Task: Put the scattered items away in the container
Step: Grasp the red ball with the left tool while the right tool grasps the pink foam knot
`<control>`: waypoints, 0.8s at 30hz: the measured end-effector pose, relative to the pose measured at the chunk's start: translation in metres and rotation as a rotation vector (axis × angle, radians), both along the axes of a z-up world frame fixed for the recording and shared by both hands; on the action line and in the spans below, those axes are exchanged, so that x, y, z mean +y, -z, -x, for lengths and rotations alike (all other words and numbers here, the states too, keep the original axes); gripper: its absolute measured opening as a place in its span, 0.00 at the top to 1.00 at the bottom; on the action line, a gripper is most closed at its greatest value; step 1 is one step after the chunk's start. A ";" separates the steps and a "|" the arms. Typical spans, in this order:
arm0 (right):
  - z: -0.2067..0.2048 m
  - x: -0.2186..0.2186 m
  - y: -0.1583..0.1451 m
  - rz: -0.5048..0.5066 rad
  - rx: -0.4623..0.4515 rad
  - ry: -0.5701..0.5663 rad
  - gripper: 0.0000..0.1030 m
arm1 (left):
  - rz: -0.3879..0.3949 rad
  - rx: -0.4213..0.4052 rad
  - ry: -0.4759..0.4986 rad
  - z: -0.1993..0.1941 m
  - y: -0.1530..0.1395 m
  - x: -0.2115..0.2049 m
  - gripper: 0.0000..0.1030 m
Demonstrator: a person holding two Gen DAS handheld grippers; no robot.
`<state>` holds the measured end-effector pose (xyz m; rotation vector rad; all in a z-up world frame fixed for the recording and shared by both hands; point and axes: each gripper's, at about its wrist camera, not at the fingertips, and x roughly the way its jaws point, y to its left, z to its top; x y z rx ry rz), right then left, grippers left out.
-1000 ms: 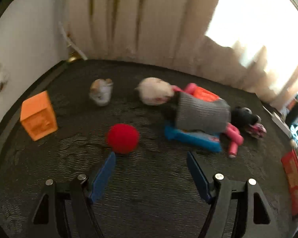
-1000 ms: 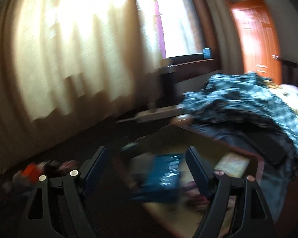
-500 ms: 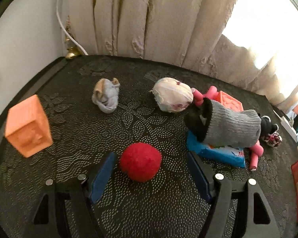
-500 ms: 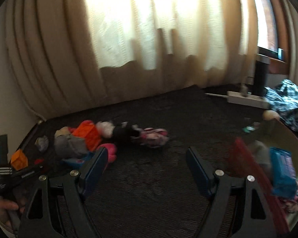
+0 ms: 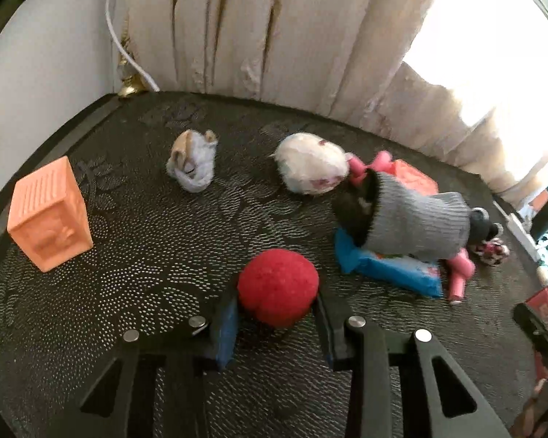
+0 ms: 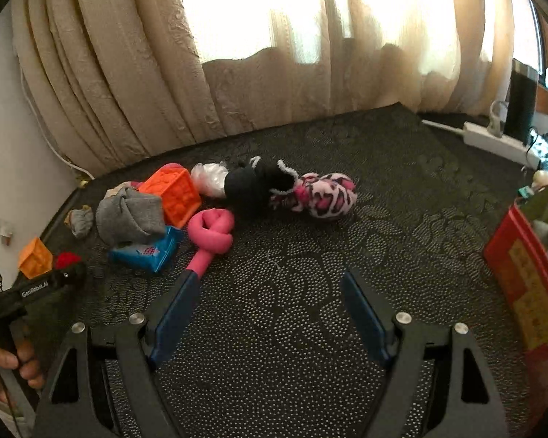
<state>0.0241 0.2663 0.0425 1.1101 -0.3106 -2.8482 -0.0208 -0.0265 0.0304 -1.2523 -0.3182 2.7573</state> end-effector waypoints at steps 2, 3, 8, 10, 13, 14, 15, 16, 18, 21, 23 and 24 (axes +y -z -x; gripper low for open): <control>0.002 -0.001 0.002 0.016 -0.018 -0.017 0.20 | -0.008 0.016 0.016 -0.006 -0.005 0.006 0.63; 0.004 -0.003 0.002 0.022 -0.030 -0.026 0.20 | -0.010 0.019 0.026 -0.009 -0.007 0.008 0.63; 0.020 -0.018 0.003 0.036 -0.103 -0.093 0.20 | -0.018 0.021 0.063 -0.016 -0.010 0.017 0.63; 0.031 -0.027 0.000 0.016 -0.120 -0.112 0.20 | -0.020 0.022 0.073 -0.016 -0.010 0.017 0.63; 0.050 -0.039 -0.001 -0.016 -0.134 -0.139 0.20 | -0.024 0.024 0.082 -0.015 -0.011 0.017 0.63; 0.058 -0.043 0.000 -0.022 -0.144 -0.147 0.20 | -0.025 0.024 0.084 -0.015 -0.011 0.018 0.63; 0.067 -0.046 0.002 -0.024 -0.154 -0.151 0.20 | -0.025 0.027 0.087 -0.016 -0.012 0.019 0.63; 0.074 -0.049 0.005 -0.028 -0.163 -0.157 0.20 | -0.025 0.029 0.090 -0.017 -0.013 0.019 0.63; 0.086 -0.056 0.010 -0.039 -0.180 -0.170 0.20 | -0.024 0.035 0.097 -0.018 -0.014 0.021 0.63; 0.096 -0.060 0.018 -0.043 -0.195 -0.168 0.23 | -0.020 0.044 0.107 -0.020 -0.017 0.023 0.63; 0.099 -0.061 0.022 -0.051 -0.196 -0.162 0.27 | -0.018 0.046 0.112 -0.020 -0.017 0.024 0.63; 0.098 -0.061 0.022 -0.061 -0.189 -0.160 0.35 | -0.018 0.046 0.115 -0.020 -0.017 0.025 0.63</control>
